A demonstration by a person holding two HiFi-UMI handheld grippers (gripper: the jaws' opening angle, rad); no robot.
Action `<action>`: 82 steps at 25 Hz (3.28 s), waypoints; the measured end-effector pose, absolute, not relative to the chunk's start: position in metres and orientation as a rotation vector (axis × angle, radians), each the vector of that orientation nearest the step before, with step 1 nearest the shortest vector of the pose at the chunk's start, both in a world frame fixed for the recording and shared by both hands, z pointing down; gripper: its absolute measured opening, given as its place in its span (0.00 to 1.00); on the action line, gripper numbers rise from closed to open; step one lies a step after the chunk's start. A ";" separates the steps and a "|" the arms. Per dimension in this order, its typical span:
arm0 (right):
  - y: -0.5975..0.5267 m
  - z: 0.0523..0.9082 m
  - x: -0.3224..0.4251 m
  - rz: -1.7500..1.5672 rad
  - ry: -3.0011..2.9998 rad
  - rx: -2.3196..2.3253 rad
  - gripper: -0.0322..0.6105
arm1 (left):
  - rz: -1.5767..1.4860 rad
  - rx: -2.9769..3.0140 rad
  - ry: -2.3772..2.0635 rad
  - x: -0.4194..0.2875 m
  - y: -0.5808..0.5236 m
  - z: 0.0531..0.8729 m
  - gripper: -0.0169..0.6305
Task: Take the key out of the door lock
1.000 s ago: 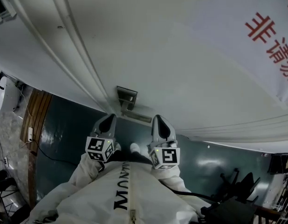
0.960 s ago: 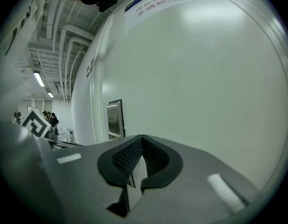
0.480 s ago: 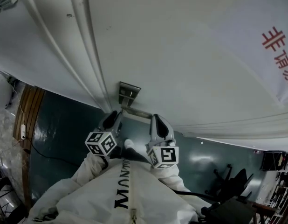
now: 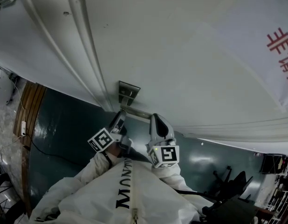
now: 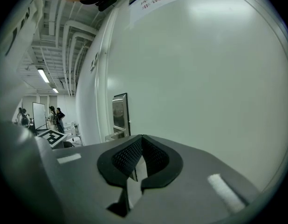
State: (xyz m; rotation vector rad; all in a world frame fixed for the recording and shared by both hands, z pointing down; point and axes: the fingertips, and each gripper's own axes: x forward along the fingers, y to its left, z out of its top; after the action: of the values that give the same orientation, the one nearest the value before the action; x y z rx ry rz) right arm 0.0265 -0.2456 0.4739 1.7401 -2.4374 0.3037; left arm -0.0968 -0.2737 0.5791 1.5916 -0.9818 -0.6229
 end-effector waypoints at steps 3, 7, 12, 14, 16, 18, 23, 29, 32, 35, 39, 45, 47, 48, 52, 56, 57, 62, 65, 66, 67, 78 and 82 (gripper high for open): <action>-0.247 0.475 0.026 0.304 -2.444 1.719 0.05 | -0.670 1.545 -0.996 -0.095 -0.278 0.582 0.22; -0.249 0.475 0.025 0.304 -2.454 1.700 0.05 | -0.704 1.519 -1.003 -0.094 -0.285 0.584 0.18; -0.249 0.478 0.025 0.312 -2.459 1.682 0.05 | -0.731 1.490 -1.001 -0.094 -0.289 0.588 0.17; -0.249 0.478 0.025 0.311 -2.459 1.679 0.05 | -0.741 1.476 -0.997 -0.092 -0.291 0.589 0.17; -0.249 0.477 0.025 0.308 -2.459 1.679 0.05 | -0.750 1.468 -0.994 -0.092 -0.294 0.589 0.15; -0.249 0.477 0.026 0.310 -2.457 1.683 0.05 | -0.757 1.457 -0.993 -0.092 -0.296 0.590 0.13; -0.248 0.477 0.028 0.318 -2.454 1.693 0.05 | -0.760 1.440 -0.996 -0.092 -0.301 0.593 0.10; -0.248 0.477 0.027 0.317 -2.454 1.693 0.05 | -0.749 1.442 -0.996 -0.092 -0.301 0.593 0.08; -0.248 0.477 0.025 0.309 -2.457 1.690 0.05 | -0.746 1.465 -0.994 -0.091 -0.301 0.592 0.08; -0.247 0.477 0.024 0.313 -2.456 1.688 0.05 | -0.751 1.477 -0.990 -0.092 -0.301 0.592 0.07; -0.246 0.478 0.026 0.316 -2.448 1.697 0.05 | -0.758 1.486 -0.992 -0.092 -0.301 0.591 0.07; -0.244 0.479 0.028 0.323 -2.443 1.704 0.05 | -0.755 1.489 -0.996 -0.092 -0.300 0.592 0.07; -0.244 0.480 0.028 0.328 -2.444 1.704 0.05 | -0.761 1.481 -0.994 -0.092 -0.299 0.592 0.07; -0.244 0.480 0.028 0.329 -2.444 1.702 0.05 | -0.762 1.479 -0.996 -0.092 -0.299 0.591 0.07; -0.246 0.480 0.028 0.334 -2.442 1.703 0.05 | -0.755 1.473 -1.009 -0.092 -0.298 0.591 0.07; -0.249 0.480 0.028 0.336 -2.444 1.697 0.05 | -0.760 1.462 -1.004 -0.093 -0.296 0.591 0.07; -0.250 0.480 0.028 0.337 -2.445 1.696 0.05 | -0.760 1.462 -1.006 -0.093 -0.295 0.591 0.07; -0.253 0.480 0.027 0.337 -2.453 1.688 0.05 | -0.761 1.460 -1.010 -0.093 -0.295 0.590 0.07; -0.253 0.482 0.025 0.344 -2.458 1.678 0.05 | -0.766 1.463 -1.006 -0.095 -0.286 0.588 0.06; -0.252 0.482 0.025 0.347 -2.459 1.675 0.05 | -0.764 1.470 -1.000 -0.095 -0.279 0.588 0.06; -0.252 0.483 0.025 0.350 -2.461 1.674 0.05 | -0.756 1.483 -0.995 -0.096 -0.272 0.587 0.06; -0.248 0.478 0.010 0.332 -2.510 1.656 0.05 | -0.540 1.790 -1.072 -0.103 -0.255 0.578 0.06; -0.245 0.477 0.014 0.336 -2.500 1.685 0.05 | -0.343 1.980 -1.146 -0.103 -0.252 0.575 0.06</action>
State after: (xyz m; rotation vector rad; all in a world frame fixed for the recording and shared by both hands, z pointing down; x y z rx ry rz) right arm 0.0141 -0.2454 0.4767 1.6855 -2.5005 0.3362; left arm -0.1027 -0.2519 0.5748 1.9803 -1.1459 -0.3432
